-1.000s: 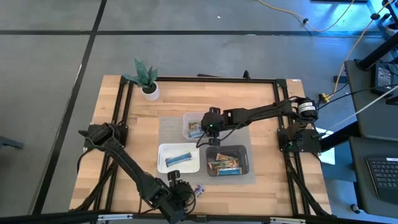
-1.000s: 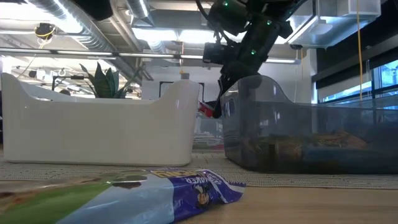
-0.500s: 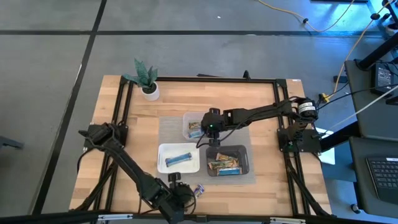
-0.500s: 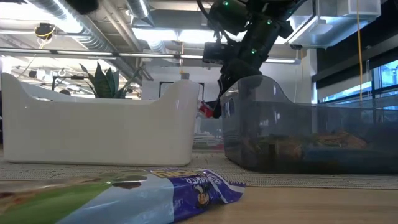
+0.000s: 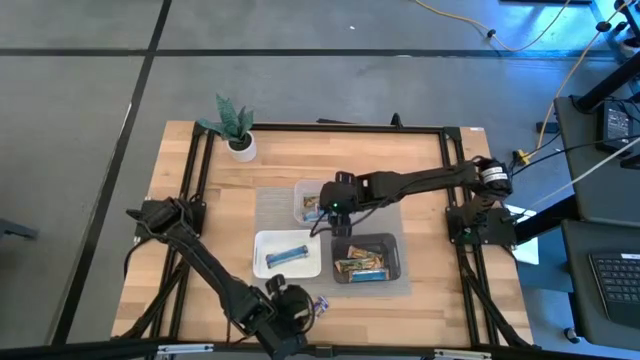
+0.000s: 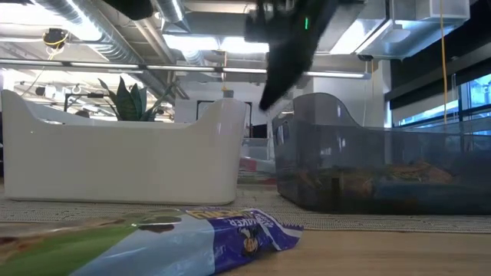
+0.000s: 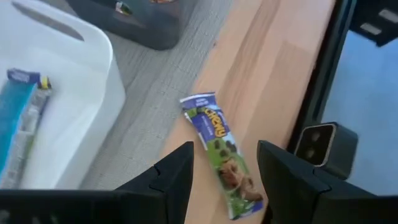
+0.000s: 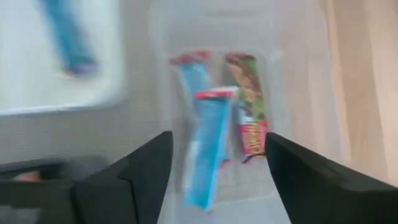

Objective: Pick and place Granola Bars by type
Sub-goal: Put the blue granola bar into the white bin

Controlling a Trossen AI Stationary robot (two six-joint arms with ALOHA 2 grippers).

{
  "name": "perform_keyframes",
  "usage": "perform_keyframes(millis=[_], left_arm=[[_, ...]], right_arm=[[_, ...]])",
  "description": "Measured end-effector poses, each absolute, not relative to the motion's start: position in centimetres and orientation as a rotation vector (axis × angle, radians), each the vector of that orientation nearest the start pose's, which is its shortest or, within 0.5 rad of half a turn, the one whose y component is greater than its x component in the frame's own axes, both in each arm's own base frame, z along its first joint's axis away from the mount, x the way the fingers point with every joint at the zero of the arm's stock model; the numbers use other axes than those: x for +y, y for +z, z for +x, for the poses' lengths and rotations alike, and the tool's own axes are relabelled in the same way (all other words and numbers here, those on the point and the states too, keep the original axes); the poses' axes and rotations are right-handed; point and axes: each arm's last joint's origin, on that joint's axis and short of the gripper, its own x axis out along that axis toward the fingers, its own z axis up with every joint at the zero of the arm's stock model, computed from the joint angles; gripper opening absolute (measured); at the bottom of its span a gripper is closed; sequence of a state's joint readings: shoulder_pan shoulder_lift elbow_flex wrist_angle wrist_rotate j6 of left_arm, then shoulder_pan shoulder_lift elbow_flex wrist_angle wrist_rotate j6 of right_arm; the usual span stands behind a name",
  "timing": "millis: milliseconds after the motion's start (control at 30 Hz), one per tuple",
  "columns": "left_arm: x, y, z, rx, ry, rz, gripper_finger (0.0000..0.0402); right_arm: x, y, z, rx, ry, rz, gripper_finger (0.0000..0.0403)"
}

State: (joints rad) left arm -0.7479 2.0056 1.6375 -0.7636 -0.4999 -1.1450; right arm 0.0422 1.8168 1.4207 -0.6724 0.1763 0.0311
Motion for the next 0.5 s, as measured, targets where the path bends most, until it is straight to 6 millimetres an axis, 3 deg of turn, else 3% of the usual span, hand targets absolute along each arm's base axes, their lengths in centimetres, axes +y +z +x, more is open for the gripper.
perform_keyframes(millis=[167, 300, 500], left_arm=[[-28.0, 22.0, 32.0, 0.876, 0.326, -0.44, 0.0169], [-28.4, 21.5, 32.5, 0.834, 0.327, -0.457, 0.0169], [-28.6, 21.2, 32.7, 0.826, 0.31, -0.441, 0.0169]], right_arm=[[4.6, 30.7, 37.5, 1.083, -0.101, -0.075, 0.0256], [8.5, 35.8, 35.5, 1.06, -0.056, -0.038, 0.0255], [15.9, 39.1, 30.4, 0.965, 0.088, 0.008, 0.0255]])
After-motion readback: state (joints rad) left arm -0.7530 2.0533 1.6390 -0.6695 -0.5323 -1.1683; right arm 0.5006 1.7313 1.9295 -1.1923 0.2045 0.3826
